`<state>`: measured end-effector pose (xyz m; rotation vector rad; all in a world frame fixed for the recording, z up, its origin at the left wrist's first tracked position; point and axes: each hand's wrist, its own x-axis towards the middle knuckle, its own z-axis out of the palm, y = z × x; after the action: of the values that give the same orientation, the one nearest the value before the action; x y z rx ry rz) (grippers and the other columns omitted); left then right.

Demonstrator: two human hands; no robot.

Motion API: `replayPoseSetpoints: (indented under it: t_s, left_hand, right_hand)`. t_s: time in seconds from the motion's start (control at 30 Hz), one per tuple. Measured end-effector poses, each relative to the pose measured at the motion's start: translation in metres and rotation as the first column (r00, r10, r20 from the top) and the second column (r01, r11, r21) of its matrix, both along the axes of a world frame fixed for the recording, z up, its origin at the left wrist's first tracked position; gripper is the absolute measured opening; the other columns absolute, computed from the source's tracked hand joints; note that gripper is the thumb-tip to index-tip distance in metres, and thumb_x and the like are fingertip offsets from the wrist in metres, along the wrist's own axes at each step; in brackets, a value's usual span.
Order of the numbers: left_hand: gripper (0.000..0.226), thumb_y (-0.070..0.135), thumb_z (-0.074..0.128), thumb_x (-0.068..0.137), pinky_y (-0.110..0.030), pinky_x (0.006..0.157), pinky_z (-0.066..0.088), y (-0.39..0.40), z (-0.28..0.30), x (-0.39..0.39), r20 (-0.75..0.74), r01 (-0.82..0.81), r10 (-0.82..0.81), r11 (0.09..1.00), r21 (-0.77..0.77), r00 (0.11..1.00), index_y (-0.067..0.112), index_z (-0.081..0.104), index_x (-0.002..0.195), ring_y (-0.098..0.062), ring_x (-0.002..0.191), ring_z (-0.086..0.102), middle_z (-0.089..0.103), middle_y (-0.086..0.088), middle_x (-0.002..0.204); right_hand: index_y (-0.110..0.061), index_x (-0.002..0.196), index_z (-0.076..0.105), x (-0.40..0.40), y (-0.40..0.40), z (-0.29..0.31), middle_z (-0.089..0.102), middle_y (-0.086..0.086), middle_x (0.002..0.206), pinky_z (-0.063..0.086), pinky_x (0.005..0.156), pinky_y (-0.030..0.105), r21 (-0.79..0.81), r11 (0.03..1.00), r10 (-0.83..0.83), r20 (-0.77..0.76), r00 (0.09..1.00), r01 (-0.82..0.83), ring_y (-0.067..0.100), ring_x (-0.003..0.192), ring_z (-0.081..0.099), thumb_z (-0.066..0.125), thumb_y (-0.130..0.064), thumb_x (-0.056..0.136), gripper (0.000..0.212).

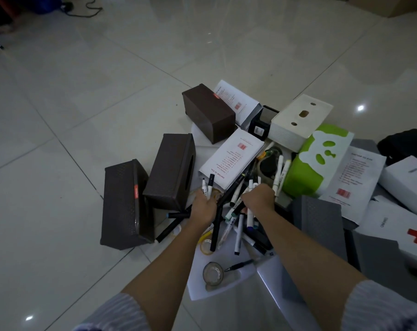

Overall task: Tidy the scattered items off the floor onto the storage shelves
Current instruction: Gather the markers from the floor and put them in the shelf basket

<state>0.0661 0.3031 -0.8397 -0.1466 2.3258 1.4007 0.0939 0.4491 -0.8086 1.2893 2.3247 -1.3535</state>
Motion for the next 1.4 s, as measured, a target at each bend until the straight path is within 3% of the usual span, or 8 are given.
replayPoseSetpoints:
  t_s: [0.2, 0.3, 0.53, 0.6, 0.77, 1.0, 1.23, 1.4]
  left_hand:
    - [0.047, 0.036, 0.061, 0.094, -0.030, 0.068, 0.037, 0.029, -0.006, -0.006, -0.152, 0.160, -0.220, 0.930, -0.332, 0.964, -0.001, 0.046, 0.119, -0.032, 0.100, 0.059, 0.060, -0.019, 0.110]
    - [0.047, 0.038, 0.065, 0.092, -0.023, 0.064, 0.033, 0.033, -0.006, -0.006, -0.130, 0.198, -0.268, 0.897, -0.395, 0.955, 0.001, 0.050, 0.116, -0.027, 0.100, 0.061, 0.063, -0.016, 0.112]
    - [0.018, 0.017, 0.066, 0.089, -0.022, 0.052, 0.034, 0.011, -0.006, 0.002, -0.104, 0.148, -0.158, 0.984, -0.094, 0.982, 0.003, 0.055, 0.086, -0.025, 0.089, 0.066, 0.067, -0.017, 0.110]
    - [0.025, 0.011, 0.064, 0.090, -0.025, 0.050, 0.037, 0.000, 0.002, 0.005, -0.082, 0.044, -0.040, 0.998, 0.040, 0.996, 0.005, 0.047, 0.073, -0.023, 0.066, 0.060, 0.062, -0.016, 0.075]
    - [0.012, 0.012, 0.059, 0.094, -0.039, 0.058, 0.056, -0.028, 0.014, 0.014, 0.124, -0.068, 0.033, 0.955, 0.288, 0.992, 0.000, 0.059, 0.099, -0.026, 0.069, 0.067, 0.064, -0.028, 0.080]
    - [0.035, 0.021, 0.067, 0.091, -0.047, 0.083, 0.056, -0.033, 0.004, 0.027, 0.226, -0.044, -0.019, 0.963, 0.266, 0.974, 0.017, 0.039, 0.112, -0.027, 0.092, 0.062, 0.057, -0.015, 0.103]
    - [0.027, 0.029, 0.067, 0.090, -0.013, 0.051, 0.043, -0.035, -0.006, 0.035, 0.071, 0.089, -0.091, 0.996, 0.027, 0.993, 0.002, 0.066, 0.095, -0.024, 0.081, 0.067, 0.069, -0.015, 0.085]
    - [0.028, 0.038, 0.069, 0.086, -0.013, 0.051, 0.041, -0.036, -0.010, 0.037, 0.037, 0.050, -0.045, 0.988, -0.147, 0.998, 0.010, 0.069, 0.083, -0.008, 0.061, 0.058, 0.063, 0.001, 0.065]
  right_hand:
    - [-0.003, 0.116, 0.050, -0.008, 0.003, -0.014, 0.063, 0.022, 0.088, 0.060, 0.056, 0.046, -0.095, 0.992, -0.081, 0.016, 0.997, 0.083, 0.035, 0.068, 0.069, 0.074, -0.004, 0.076, 0.047]
    - [-0.003, 0.093, 0.057, -0.003, 0.009, -0.005, 0.060, 0.017, 0.076, 0.060, 0.064, 0.043, -0.173, 0.980, -0.096, 0.028, 0.995, 0.099, 0.034, 0.067, 0.066, 0.071, -0.011, 0.078, 0.022]
    - [-0.007, 0.098, 0.055, 0.010, 0.020, 0.012, 0.053, 0.009, 0.082, 0.041, 0.050, 0.026, -0.487, 0.833, -0.300, 0.001, 0.954, 0.262, 0.021, 0.068, 0.053, 0.071, -0.024, 0.084, 0.027]
    - [-0.008, 0.098, 0.060, 0.011, 0.020, 0.016, 0.060, 0.011, 0.086, 0.047, 0.055, 0.028, -0.580, 0.760, -0.359, 0.002, 0.933, 0.293, 0.022, 0.073, 0.058, 0.073, -0.024, 0.081, 0.027]
    - [-0.001, 0.084, 0.053, 0.014, 0.003, 0.026, 0.059, 0.013, 0.057, 0.052, 0.047, 0.027, -0.710, 0.662, -0.354, -0.014, 0.935, 0.240, 0.024, 0.058, 0.065, 0.049, 0.000, 0.090, 0.007]
    - [-0.001, 0.095, 0.053, 0.034, -0.034, 0.019, 0.060, 0.011, 0.081, 0.050, 0.055, 0.027, -0.120, 0.961, 0.265, 0.151, 0.952, -0.249, 0.025, 0.071, 0.066, 0.062, -0.011, 0.086, 0.017]
    - [-0.011, 0.061, 0.042, 0.054, -0.050, 0.000, 0.044, 0.001, 0.065, 0.038, 0.051, 0.021, 0.214, 0.820, 0.499, 0.184, 0.847, -0.530, 0.022, 0.073, 0.058, 0.066, -0.014, 0.087, 0.035]
    - [-0.001, 0.099, 0.063, 0.047, -0.058, -0.001, 0.064, 0.017, 0.104, 0.043, 0.067, 0.025, 0.206, 0.736, 0.592, 0.267, 0.761, -0.645, 0.029, 0.104, 0.064, 0.063, -0.014, 0.088, 0.016]
